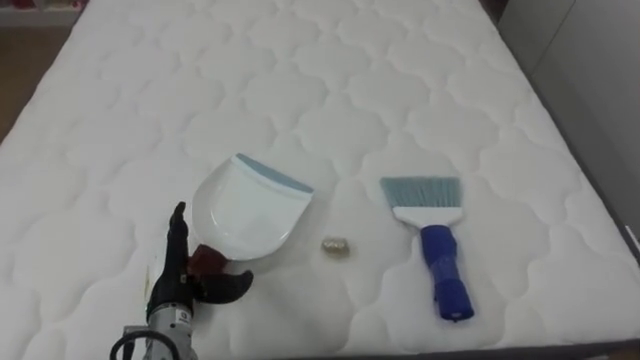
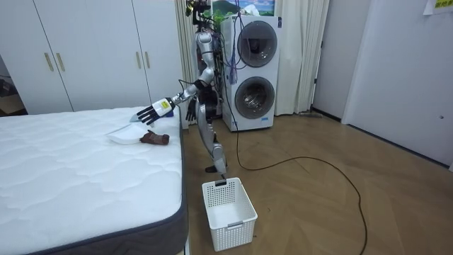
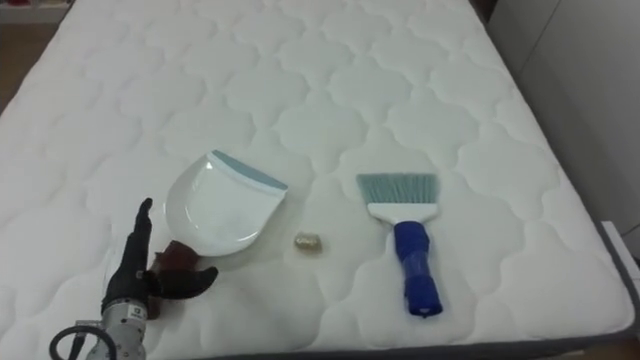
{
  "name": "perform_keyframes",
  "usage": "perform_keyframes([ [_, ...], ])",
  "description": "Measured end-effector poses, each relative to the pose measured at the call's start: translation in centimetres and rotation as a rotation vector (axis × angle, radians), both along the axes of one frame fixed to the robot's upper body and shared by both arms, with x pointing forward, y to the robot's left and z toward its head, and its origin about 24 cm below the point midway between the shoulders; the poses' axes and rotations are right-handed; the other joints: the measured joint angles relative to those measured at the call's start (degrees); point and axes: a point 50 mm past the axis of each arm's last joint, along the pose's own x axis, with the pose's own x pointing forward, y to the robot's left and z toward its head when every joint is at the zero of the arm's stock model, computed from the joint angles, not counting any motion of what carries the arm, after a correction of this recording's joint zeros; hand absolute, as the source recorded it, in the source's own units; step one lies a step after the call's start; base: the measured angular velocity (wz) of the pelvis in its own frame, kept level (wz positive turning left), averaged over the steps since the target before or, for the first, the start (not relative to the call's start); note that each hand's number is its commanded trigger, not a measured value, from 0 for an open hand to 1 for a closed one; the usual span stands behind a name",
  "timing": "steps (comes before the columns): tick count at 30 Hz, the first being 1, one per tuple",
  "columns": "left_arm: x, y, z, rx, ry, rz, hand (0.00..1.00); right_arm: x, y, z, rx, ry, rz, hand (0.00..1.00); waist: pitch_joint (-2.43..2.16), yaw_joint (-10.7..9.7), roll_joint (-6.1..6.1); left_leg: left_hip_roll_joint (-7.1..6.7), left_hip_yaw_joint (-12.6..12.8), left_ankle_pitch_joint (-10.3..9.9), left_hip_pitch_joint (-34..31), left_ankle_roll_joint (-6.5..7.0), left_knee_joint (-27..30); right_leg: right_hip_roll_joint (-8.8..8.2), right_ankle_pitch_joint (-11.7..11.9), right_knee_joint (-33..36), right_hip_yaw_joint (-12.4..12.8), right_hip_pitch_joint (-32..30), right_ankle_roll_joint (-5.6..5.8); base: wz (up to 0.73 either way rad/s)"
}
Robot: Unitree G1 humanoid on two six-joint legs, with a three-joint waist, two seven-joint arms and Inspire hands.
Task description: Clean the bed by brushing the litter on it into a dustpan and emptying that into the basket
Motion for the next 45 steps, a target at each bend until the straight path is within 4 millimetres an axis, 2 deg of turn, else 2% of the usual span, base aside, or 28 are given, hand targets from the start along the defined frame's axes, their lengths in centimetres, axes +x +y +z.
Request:
perform_keyframes([
  [8, -0.1, 0.1, -0.2, 0.027, 0.025, -0.03, 0.0, -0.1, -0.3, 0.1, -0.009, 0.004, 0.01, 0.0, 0.07, 0.17, 0.11, 0.02, 0.11, 0.0, -1.42, 0.0, 0.03, -0.05, 0.0, 0.6, -0.11, -1.59, 0.0, 0.0],
  [12, 0.1, 0.1, -0.1, 0.1, 0.027, -0.067, 0.0, 0.0, -0.3, 0.1, -0.009, 0.002, 0.012, 0.0, -0.02, 0.17, 0.12, 0.02, 0.12, 0.01, -2.43, 0.02, 0.07, -0.06, 0.0, 0.71, -0.32, -2.55, 0.0, 0.01],
  [17, -0.4, 0.4, -1.1, 0.122, 0.081, -0.064, 0.0, 0.2, -0.3, 0.1, -0.01, 0.0, 0.023, 0.0, -0.03, -0.08, 0.12, 0.03, 0.18, 0.01, -2.69, 0.02, 0.08, -0.06, 0.0, 0.61, -0.35, -2.78, 0.0, 0.0],
  [25, -0.4, 0.6, -1.0, 0.14, 0.065, -0.031, 0.0, 0.3, -0.3, 0.2, -0.016, -0.006, 0.023, 0.0, 0.0, 0.08, 0.38, 0.02, 0.1, 0.01, -3.21, 0.02, 0.06, -0.08, 0.0, 0.59, -0.15, -3.27, 0.0, 0.0],
  [34, 0.7, 0.9, -0.2, 0.168, 0.013, 0.002, 0.0, 0.3, -0.7, 0.2, -0.034, -0.011, 0.009, 0.0, 0.25, -0.06, 1.06, 0.02, -0.07, 0.01, -3.26, 0.02, 0.06, -0.09, 0.0, 0.56, 0.09, -3.32, 0.0, 0.0],
  [45, 2.0, 1.2, 0.6, 0.182, -0.026, -0.004, 0.0, 0.3, -0.8, 0.2, -0.045, -0.012, 0.006, 0.0, 0.24, -1.31, 0.96, 0.0, 0.01, 0.02, -3.66, 0.02, 0.08, -0.14, 0.0, 0.78, 0.05, -3.85, 0.0, -0.02],
])
